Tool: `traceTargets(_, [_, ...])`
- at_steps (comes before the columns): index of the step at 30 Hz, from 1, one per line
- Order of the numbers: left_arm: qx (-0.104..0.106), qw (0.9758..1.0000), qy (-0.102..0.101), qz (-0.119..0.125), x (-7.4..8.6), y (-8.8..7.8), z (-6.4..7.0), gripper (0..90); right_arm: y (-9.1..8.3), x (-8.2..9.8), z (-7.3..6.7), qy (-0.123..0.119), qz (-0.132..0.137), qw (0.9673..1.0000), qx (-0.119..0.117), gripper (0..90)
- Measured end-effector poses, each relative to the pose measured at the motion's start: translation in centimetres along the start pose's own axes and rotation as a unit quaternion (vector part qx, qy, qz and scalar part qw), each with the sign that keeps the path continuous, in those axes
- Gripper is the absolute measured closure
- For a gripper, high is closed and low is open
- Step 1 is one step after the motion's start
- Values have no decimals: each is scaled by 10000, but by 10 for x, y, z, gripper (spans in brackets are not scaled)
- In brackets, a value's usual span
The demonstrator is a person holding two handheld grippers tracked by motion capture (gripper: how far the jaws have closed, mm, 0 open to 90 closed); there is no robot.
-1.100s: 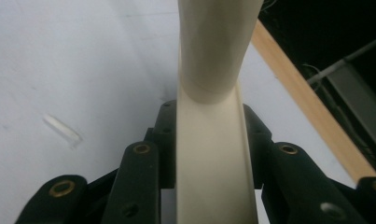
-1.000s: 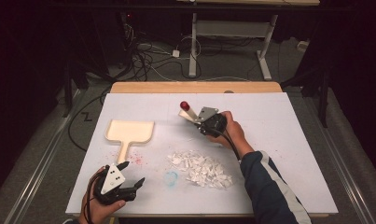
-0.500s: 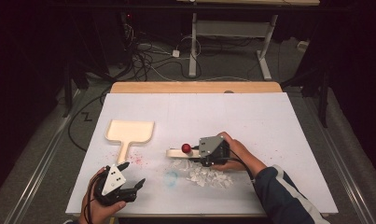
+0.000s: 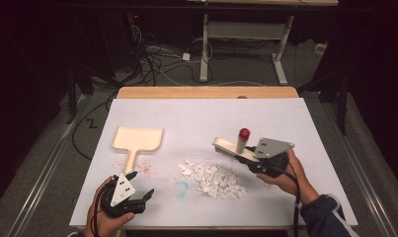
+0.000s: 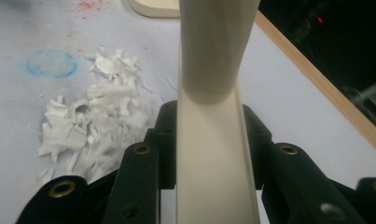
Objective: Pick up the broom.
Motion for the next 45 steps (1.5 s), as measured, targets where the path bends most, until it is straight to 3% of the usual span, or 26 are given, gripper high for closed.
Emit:
traceTargets(2, [-4, 10000, 2, 14, -1, 0, 1, 217, -17, 8, 2, 355, -172, 9989, 243, 678])
traceTargets(4, [9, 10000, 32, 20, -2, 0, 2, 217, -33, 19, 1, 540, -466, 9953, 650, 678])
traceTargets(8, [44, 9999, 120, 89, -5, 2, 3, 217, -50, 49, -6, 987, -1014, 9785, 1502, 678])
traceTargets(10, [79, 9998, 121, 97, -8, 3, 4, 217, -47, 65, -11, 1170, -1262, 9697, 1733, 678])
traceTargets(11, [94, 9998, 153, 107, -9, 4, 6, 217, -44, 70, -14, 1266, -1294, 9671, 1786, 679])
traceTargets(13, [176, 9996, 204, 76, -11, 6, 9, 217, -38, 68, -27, 1423, -1267, 9663, 1732, 677])
traceTargets(14, [208, 9995, 225, 74, -11, 7, 10, 217, -34, 66, -33, 1352, -1236, 9667, 1787, 677])
traceTargets(16, [250, 9995, 205, 72, -11, 9, 10, 217, -24, 61, -43, 1357, -1187, 9695, 1657, 674])
traceTargets(19, [303, 9992, 255, 56, -12, 11, 11, 217, -4, 52, -57, 1302, -1203, 9696, 1687, 666])
traceTargets(22, [304, 9990, 319, 109, -12, 10, 11, 217, 11, 39, -64, 1472, -1038, 9713, 1552, 664])
traceTargets(26, [297, 9991, 272, 141, -11, 10, 9, 218, 27, 19, -71, 1833, -725, 9712, 1336, 667])
traceTargets(31, [353, 9989, 269, 120, -11, 10, 11, 219, 45, 1, -77, 1794, -482, 9748, 1234, 670])
traceTargets(35, [307, 9989, 326, 117, -11, 11, 10, 219, 41, -8, -68, 1856, -213, 9750, 1203, 677])
traceTargets(36, [300, 9989, 336, 101, -11, 10, 10, 219, 37, -9, -64, 1795, -156, 9755, 1266, 677])
traceTargets(39, [299, 9990, 334, 44, -9, 10, 11, 219, 20, -7, -52, 1799, 42, 9770, 1148, 677])
traceTargets(43, [274, 9991, 317, 39, -8, 8, 12, 219, -6, -1, -39, 1634, 31, 9809, 1054, 677])
traceTargets(45, [256, 9991, 343, 4, -8, 8, 12, 219, -20, 5, -36, 1549, -21, 9839, 893, 678])
Point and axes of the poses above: each handheld gripper's, and its own axes: y roughly forward along the jaws, x roughly out of its underside, z roughly to its right, the point moved 4 cm from there along y, roughly forward along the jaws, and after that the axes turned 8 degrees about y, right-handed, at the moved point
